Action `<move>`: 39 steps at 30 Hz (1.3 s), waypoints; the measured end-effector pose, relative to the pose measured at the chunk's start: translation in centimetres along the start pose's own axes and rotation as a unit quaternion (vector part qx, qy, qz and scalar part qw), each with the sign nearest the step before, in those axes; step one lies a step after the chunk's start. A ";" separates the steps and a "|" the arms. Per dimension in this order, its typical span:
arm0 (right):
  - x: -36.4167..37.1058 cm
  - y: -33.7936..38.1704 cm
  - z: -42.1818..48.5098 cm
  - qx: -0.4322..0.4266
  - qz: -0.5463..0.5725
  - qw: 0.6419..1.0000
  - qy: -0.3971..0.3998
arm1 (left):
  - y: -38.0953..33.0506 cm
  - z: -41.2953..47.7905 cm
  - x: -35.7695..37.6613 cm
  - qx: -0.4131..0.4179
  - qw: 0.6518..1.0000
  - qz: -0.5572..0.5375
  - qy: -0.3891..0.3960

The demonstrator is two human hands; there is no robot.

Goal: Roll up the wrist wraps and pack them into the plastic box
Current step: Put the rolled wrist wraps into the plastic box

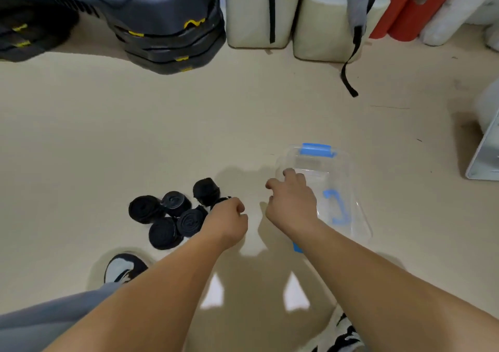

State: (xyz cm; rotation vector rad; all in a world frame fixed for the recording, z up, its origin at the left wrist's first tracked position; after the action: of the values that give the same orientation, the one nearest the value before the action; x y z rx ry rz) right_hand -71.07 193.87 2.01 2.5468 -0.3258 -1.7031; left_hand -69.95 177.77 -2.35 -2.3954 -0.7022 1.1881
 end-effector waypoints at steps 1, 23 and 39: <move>0.2 2.0 0.4 -0.031 -0.010 0.999 -0.009 | 1.4 -0.2 -1.1 -0.008 1.000 -0.005 -0.026; 7.9 7.3 4.5 -0.158 -0.009 0.986 0.056 | 6.7 2.5 -4.0 -0.019 0.966 0.236 -0.108; 4.4 -12.3 -0.5 0.282 0.222 0.931 0.056 | -6.0 2.7 8.0 0.075 0.991 0.043 0.105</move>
State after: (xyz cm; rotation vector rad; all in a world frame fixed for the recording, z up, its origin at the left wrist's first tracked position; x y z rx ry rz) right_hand -67.26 204.94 -3.80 2.5968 -1.4419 -1.4258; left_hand -69.56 187.60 -5.69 -2.3974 -0.4315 0.9642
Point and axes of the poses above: each hand's wrist, its own z-axis towards the middle knuckle, its own x-axis out of the palm, y = z × x, the point moved 7 cm from there along z, towards the middle knuckle, and after that the axes turned 3 degrees about -z, right-handed, at the moved point
